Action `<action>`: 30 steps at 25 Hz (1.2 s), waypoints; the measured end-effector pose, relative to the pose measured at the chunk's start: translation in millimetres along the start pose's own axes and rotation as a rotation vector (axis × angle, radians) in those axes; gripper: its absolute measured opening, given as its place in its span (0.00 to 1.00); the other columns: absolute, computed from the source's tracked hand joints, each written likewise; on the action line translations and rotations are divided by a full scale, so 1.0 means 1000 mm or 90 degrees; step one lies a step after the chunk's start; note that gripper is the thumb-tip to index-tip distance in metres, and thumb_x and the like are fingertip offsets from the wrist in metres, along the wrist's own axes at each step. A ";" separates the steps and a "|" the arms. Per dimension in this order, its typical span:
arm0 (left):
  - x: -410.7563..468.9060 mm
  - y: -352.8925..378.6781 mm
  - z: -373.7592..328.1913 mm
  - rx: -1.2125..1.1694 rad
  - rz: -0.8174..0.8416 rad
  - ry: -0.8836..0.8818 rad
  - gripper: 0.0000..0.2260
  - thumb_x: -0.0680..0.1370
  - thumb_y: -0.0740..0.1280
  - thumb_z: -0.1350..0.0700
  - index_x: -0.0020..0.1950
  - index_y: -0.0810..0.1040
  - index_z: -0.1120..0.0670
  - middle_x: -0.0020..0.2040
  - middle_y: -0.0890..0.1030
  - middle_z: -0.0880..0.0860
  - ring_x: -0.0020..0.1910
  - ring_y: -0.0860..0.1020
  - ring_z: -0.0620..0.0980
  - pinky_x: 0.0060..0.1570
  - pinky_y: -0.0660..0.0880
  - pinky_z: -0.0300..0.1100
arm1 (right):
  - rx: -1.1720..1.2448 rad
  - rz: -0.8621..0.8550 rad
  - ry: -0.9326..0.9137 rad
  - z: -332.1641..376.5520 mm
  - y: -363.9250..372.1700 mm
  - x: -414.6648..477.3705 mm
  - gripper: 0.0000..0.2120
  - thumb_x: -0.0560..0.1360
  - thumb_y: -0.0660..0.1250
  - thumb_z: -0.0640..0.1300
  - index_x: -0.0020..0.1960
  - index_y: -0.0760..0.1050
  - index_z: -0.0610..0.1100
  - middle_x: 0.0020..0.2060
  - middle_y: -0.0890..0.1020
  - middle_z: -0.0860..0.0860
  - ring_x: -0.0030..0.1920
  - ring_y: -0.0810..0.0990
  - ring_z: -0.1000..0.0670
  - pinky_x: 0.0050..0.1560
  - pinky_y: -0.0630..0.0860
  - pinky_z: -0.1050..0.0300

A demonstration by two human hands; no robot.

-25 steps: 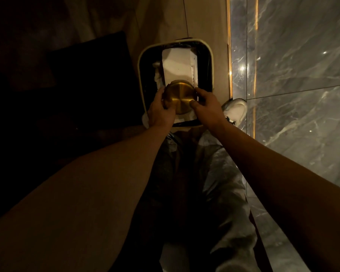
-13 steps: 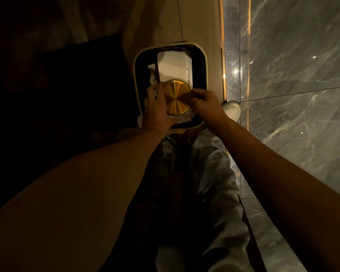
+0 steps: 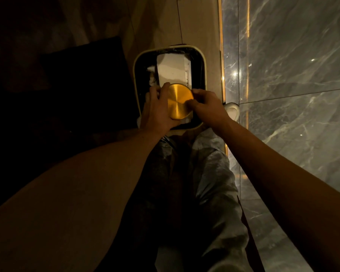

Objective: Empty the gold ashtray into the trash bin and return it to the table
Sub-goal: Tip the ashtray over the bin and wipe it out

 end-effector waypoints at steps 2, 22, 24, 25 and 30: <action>0.004 0.000 0.001 -0.066 0.002 0.007 0.52 0.62 0.82 0.47 0.78 0.59 0.59 0.77 0.61 0.60 0.75 0.64 0.60 0.69 0.68 0.53 | -0.021 -0.013 -0.027 0.003 -0.001 0.000 0.13 0.78 0.63 0.41 0.62 0.76 0.39 0.57 0.81 0.41 0.58 0.79 0.45 0.58 0.74 0.51; 0.015 -0.027 0.003 -0.101 -0.007 0.008 0.49 0.57 0.81 0.40 0.73 0.68 0.51 0.67 0.78 0.52 0.65 0.76 0.53 0.64 0.75 0.51 | -0.554 0.042 -0.421 0.026 -0.003 0.002 0.28 0.83 0.49 0.50 0.77 0.51 0.37 0.77 0.55 0.37 0.78 0.52 0.38 0.78 0.52 0.41; 0.015 -0.028 0.005 -0.113 -0.013 0.011 0.49 0.55 0.80 0.38 0.72 0.69 0.52 0.66 0.79 0.52 0.64 0.77 0.52 0.63 0.76 0.52 | -0.506 -0.061 -0.428 0.031 -0.005 0.000 0.26 0.83 0.52 0.47 0.77 0.51 0.36 0.78 0.54 0.38 0.78 0.51 0.40 0.78 0.47 0.47; 0.016 -0.028 0.004 -0.111 -0.011 0.011 0.50 0.54 0.80 0.37 0.72 0.69 0.52 0.66 0.78 0.52 0.64 0.77 0.52 0.63 0.76 0.52 | -0.492 -0.076 -0.432 0.032 -0.005 -0.001 0.26 0.83 0.52 0.46 0.77 0.51 0.36 0.78 0.55 0.38 0.78 0.51 0.40 0.79 0.48 0.46; 0.019 -0.026 0.006 -0.093 0.005 0.007 0.51 0.55 0.81 0.40 0.74 0.67 0.51 0.69 0.76 0.53 0.67 0.75 0.55 0.65 0.75 0.53 | -0.528 -0.004 -0.402 0.022 -0.001 -0.002 0.26 0.84 0.52 0.47 0.78 0.51 0.38 0.78 0.54 0.39 0.79 0.50 0.41 0.79 0.47 0.49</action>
Point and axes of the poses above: each hand's wrist, its own x-axis towards the middle knuckle, its own y-axis out of the palm, z = x × y, the point moved 2 cm from there along x, towards the middle knuckle
